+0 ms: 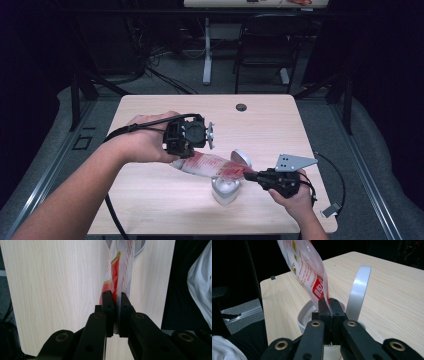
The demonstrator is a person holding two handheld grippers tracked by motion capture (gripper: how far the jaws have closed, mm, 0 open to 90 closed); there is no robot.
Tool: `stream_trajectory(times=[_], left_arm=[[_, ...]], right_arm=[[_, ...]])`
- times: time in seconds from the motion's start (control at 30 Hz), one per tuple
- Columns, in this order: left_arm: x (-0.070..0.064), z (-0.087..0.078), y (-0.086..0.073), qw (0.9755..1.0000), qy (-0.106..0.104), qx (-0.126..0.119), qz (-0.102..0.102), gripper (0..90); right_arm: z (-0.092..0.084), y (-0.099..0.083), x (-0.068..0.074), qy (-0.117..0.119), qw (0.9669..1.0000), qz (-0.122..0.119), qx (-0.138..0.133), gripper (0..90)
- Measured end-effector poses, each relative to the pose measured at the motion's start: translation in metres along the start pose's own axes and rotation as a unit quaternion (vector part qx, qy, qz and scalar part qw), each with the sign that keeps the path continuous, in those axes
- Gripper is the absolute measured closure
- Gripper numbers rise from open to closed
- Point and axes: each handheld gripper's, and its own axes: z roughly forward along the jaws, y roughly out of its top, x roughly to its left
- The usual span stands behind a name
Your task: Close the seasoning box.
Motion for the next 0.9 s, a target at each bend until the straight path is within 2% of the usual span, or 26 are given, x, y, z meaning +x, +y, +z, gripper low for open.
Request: stream_trajectory(times=[0.03,0.13,0.2,0.23,0.3,0.5,0.53,0.63,0.9], left_arm=[[-0.001,0.0,0.0,1.0,0.006,-0.002,0.0,87.3],[0.0,-0.002,0.0,1.0,0.001,0.001,0.001,87.3],[-0.001,-0.003,0.0,1.0,0.009,-0.001,0.001,87.3],[0.0,-0.003,0.0,1.0,0.002,0.0,0.001,87.3],[0.0,-0.005,0.001,1.0,0.008,0.003,0.002,87.3],[-0.001,-0.008,0.0,1.0,0.007,0.004,0.002,87.3],[-0.002,-0.008,0.0,0.9999,0.013,0.003,0.002,87.3],[-0.002,-0.01,-0.001,0.9999,0.01,0.004,0.002,87.3],[-0.002,-0.014,-0.005,0.9998,0.018,0.005,0.0,87.3]], right_arm=[[0.0,0.0,0.0,0.0,1.0,0.0,-0.001,90.0],[0.0,0.001,0.0,0.0,1.0,-0.001,0.0,90.0],[0.0,0.001,0.0,0.0,1.0,-0.002,-0.002,90.0],[0.0,0.001,0.001,0.001,1.0,-0.001,-0.003,90.0],[0.0,0.001,0.001,0.0,1.0,-0.002,-0.003,90.0],[0.001,0.003,0.003,-0.002,1.0,-0.003,-0.007,90.0],[0.001,0.003,0.003,-0.001,1.0,-0.006,-0.005,90.0],[0.002,0.004,0.004,-0.004,0.9999,-0.004,-0.008,90.0],[0.006,0.006,0.007,0.007,0.9999,-0.006,-0.011,90.0]])
